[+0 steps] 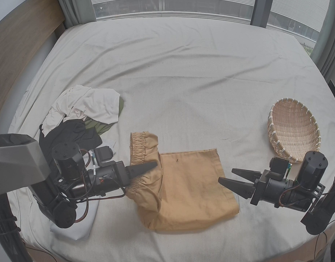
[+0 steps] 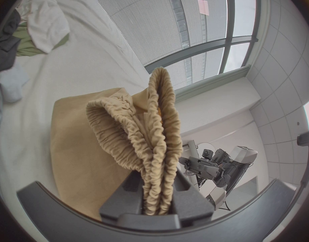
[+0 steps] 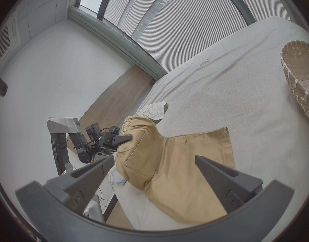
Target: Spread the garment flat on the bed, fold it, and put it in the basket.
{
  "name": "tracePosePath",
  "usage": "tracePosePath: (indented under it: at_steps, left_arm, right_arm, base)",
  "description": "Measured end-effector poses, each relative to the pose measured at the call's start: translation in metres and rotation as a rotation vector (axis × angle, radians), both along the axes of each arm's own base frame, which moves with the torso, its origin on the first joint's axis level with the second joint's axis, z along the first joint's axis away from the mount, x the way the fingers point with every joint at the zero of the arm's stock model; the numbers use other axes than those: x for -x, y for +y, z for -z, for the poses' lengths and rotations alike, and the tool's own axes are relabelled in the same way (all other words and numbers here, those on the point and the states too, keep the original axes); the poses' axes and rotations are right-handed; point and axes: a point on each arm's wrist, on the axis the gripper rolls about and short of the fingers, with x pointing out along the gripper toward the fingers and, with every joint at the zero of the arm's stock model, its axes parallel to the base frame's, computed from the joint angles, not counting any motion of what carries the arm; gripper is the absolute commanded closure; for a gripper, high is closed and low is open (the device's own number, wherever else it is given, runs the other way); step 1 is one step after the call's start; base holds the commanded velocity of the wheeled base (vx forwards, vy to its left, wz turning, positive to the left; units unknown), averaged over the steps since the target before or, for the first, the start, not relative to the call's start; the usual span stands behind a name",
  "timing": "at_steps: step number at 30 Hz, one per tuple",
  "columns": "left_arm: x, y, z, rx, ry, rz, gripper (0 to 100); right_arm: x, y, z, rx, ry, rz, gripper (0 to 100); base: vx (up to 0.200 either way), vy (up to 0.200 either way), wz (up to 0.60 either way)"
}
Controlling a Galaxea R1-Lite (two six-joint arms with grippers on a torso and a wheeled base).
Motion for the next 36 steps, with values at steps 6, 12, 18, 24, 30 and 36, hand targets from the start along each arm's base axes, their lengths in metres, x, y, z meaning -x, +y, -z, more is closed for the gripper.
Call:
tracePosePath:
  at_steps: [6, 12, 18, 24, 30, 36]
  left_arm:
    - [-0.009, -0.025, -0.002, 0.033, -0.020, 0.026, 100]
    - [-0.014, -0.044, 0.002, 0.056, -0.005, 0.062, 100]
    - [-0.018, -0.063, 0.004, 0.083, 0.004, 0.095, 100]
    - [-0.020, -0.082, 0.013, 0.084, 0.008, 0.127, 100]
    - [-0.023, -0.094, 0.026, 0.077, 0.021, 0.142, 100]
    - [-0.025, -0.100, 0.034, 0.072, 0.029, 0.151, 100]
  right_arm:
    - [-0.005, -0.002, -0.004, -0.012, -0.019, 0.015, 0]
    - [-0.010, -0.003, -0.009, -0.028, -0.042, 0.032, 0]
    - [-0.011, -0.004, -0.013, -0.035, -0.054, 0.034, 0]
    - [-0.011, -0.004, -0.014, -0.038, -0.059, 0.034, 0]
    - [-0.011, -0.004, -0.014, -0.037, -0.059, 0.034, 0]
    - [-0.011, -0.004, -0.015, -0.039, -0.063, 0.034, 0]
  base:
    - [0.000, 0.000, 0.00]
    - [0.000, 0.000, 0.00]
    - [0.000, 0.000, 0.00]
    - [0.000, 0.000, 0.00]
    - [0.000, 0.000, 0.00]
    - [0.000, 0.000, 0.00]
